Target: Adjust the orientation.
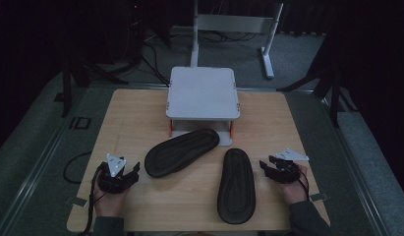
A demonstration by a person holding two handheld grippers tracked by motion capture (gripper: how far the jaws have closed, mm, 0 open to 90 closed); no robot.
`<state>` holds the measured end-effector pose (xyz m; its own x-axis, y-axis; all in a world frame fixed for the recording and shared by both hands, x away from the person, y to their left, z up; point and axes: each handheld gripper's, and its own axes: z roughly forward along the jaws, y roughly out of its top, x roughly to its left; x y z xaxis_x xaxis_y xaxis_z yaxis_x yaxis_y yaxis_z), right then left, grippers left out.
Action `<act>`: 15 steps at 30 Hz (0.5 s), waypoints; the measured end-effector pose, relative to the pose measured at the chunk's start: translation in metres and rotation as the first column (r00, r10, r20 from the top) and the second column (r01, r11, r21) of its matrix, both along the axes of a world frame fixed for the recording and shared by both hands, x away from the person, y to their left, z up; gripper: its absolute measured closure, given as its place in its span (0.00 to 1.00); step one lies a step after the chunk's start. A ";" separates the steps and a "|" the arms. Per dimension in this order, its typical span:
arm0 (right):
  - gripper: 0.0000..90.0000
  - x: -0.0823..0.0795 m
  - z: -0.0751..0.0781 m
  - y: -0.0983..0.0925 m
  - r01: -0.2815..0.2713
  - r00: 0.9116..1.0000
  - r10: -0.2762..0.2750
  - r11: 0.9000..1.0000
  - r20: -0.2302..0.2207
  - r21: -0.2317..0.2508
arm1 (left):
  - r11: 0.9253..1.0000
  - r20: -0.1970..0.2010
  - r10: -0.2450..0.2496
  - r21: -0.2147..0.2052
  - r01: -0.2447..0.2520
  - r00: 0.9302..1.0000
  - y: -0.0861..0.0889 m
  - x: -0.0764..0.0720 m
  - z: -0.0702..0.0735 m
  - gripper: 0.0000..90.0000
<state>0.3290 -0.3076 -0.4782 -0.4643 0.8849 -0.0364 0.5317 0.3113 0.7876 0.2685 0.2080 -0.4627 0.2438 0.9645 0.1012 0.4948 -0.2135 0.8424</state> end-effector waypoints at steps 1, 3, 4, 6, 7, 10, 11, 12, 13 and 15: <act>0.57 -0.002 0.000 0.000 -0.002 1.000 0.002 1.000 -0.002 -0.002 | 1.000 -0.004 -0.011 -0.001 0.011 1.000 -0.002 0.000 0.002 0.44; 0.57 -0.005 0.000 0.001 -0.014 1.000 0.014 1.000 -0.008 -0.006 | 0.999 0.003 -0.036 -0.013 0.036 0.999 -0.007 -0.001 0.006 0.44; 0.56 -0.006 0.000 0.001 -0.021 1.000 0.021 1.000 -0.011 -0.002 | 0.999 0.009 -0.048 -0.010 0.048 0.999 -0.010 -0.001 0.009 0.44; 0.56 -0.008 0.000 0.001 -0.030 0.999 0.030 1.000 -0.015 -0.001 | 0.998 0.010 -0.059 -0.008 0.059 0.998 -0.014 -0.001 0.011 0.44; 0.56 -0.010 0.000 0.001 -0.033 0.999 0.033 0.999 -0.017 -0.005 | 0.997 0.018 -0.083 -0.004 0.083 0.996 -0.021 0.000 0.015 0.44; 0.56 -0.014 -0.001 0.002 -0.046 0.999 0.045 0.999 -0.022 -0.014 | 0.993 0.022 -0.122 -0.004 0.122 0.992 -0.033 0.002 0.020 0.44; 0.55 -0.016 -0.001 0.002 -0.051 0.998 0.051 0.999 -0.026 -0.015 | 0.991 0.025 -0.134 -0.002 0.134 0.991 -0.036 0.003 0.021 0.44; 0.55 -0.017 -0.002 0.003 -0.054 0.998 0.054 0.998 -0.029 -0.016 | 0.989 0.027 -0.145 -0.003 0.145 0.989 -0.041 0.003 0.022 0.44; 0.55 -0.019 -0.002 0.003 -0.061 0.998 0.060 0.998 -0.029 -0.022 | 0.987 0.027 -0.158 -0.005 0.159 0.987 -0.045 0.004 0.023 0.44; 0.55 -0.022 -0.003 0.005 -0.071 0.997 0.070 0.997 -0.036 -0.027 | 0.983 0.033 -0.184 -0.007 0.185 0.982 -0.054 0.005 0.024 0.44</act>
